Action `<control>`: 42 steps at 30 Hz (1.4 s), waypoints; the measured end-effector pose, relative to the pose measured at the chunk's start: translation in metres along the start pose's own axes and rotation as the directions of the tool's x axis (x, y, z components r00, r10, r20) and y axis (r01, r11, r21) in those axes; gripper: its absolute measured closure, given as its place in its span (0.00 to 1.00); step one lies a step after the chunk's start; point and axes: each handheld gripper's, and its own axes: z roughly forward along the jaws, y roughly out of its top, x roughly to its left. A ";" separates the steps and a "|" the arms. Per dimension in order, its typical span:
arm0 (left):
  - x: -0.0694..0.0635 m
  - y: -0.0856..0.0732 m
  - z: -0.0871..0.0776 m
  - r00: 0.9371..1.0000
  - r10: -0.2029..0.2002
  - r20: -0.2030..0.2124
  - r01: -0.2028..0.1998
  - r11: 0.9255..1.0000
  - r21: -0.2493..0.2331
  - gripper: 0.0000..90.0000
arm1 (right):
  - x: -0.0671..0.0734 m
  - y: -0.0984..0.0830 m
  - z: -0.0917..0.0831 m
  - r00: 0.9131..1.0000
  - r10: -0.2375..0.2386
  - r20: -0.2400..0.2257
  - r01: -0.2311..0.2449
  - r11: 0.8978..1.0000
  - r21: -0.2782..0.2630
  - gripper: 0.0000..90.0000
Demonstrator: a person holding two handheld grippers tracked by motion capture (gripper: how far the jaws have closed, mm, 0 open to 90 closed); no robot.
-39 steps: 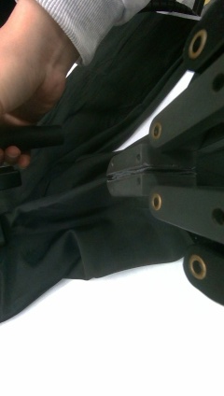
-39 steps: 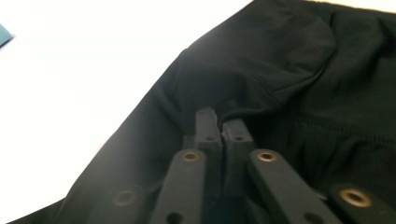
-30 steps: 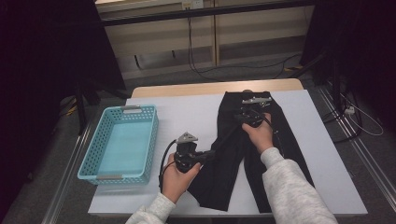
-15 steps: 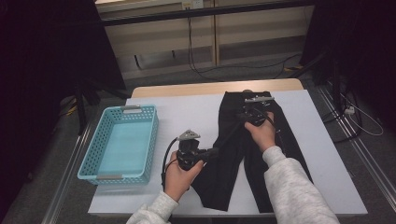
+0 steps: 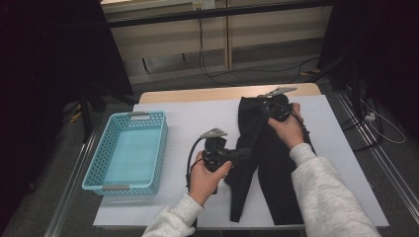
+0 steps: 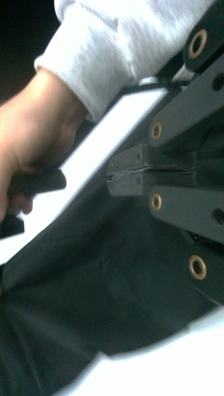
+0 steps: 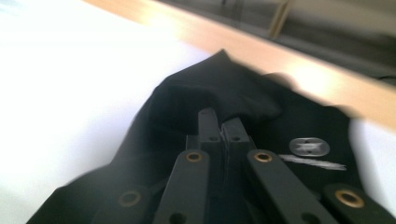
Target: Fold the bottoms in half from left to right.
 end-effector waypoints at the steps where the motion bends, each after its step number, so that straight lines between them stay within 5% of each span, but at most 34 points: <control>1: -0.007 0.005 0.007 1.000 0.009 0.017 -0.009 1.000 -0.005 0.98 | -0.008 0.003 -0.008 1.000 -0.003 0.018 0.003 1.000 -0.010 1.00; 3: -0.018 0.013 0.020 0.998 0.014 0.058 -0.013 1.000 -0.020 0.92 | -0.028 0.006 -0.024 0.998 -0.002 0.064 0.004 1.000 -0.029 1.00; 5: -0.022 0.018 0.026 0.999 0.034 0.017 -0.033 0.999 -0.041 0.65 | -0.049 0.003 -0.035 0.990 0.008 0.144 -0.006 1.000 -0.014 0.93; 7: -0.017 0.017 0.023 0.999 0.043 -0.013 -0.043 0.998 -0.037 0.51 | -0.067 -0.007 -0.040 0.983 0.087 0.161 -0.090 0.996 0.009 0.67; 9: -0.005 0.014 0.017 0.998 0.026 -0.053 -0.027 1.000 -0.017 0.38 | -0.071 -0.020 -0.044 0.985 0.086 0.149 -0.090 0.996 0.019 0.74; 13: 0.027 0.006 0.002 0.985 0.025 -0.170 -0.020 0.999 0.031 0.27 | -0.055 -0.041 -0.048 0.996 0.047 0.074 -0.051 0.998 0.048 0.62; 17: 0.052 -0.004 -0.011 0.974 0.028 -0.225 -0.010 0.997 0.082 0.21 | -0.028 -0.059 -0.053 1.000 -0.013 0.017 0.011 0.997 0.079 0.53; 19: 0.060 -0.010 -0.018 0.964 0.056 -0.259 -0.030 0.994 0.102 0.21 | -0.016 -0.070 -0.055 0.999 -0.001 -0.033 0.004 0.997 0.073 0.49; 22: 0.071 -0.019 -0.028 0.951 0.077 -0.299 -0.042 0.992 0.123 0.19 | -0.001 -0.089 -0.055 0.999 -0.024 -0.046 0.028 0.995 0.091 0.45; 30: 0.090 -0.039 -0.045 0.919 0.104 -0.380 -0.053 0.988 0.142 0.17 | 0.019 -0.120 -0.064 0.996 0.023 -0.083 -0.017 0.997 0.078 0.39; 39: 0.100 -0.051 -0.054 0.904 0.126 -0.410 -0.058 0.983 0.174 0.15 | 0.014 -0.142 -0.086 0.994 0.086 -0.066 -0.082 0.994 0.071 0.34; 42: 0.101 -0.053 -0.054 0.908 0.128 -0.399 -0.056 0.981 0.186 0.13 | 0.011 -0.145 -0.092 0.995 0.083 -0.051 -0.080 0.994 0.074 0.35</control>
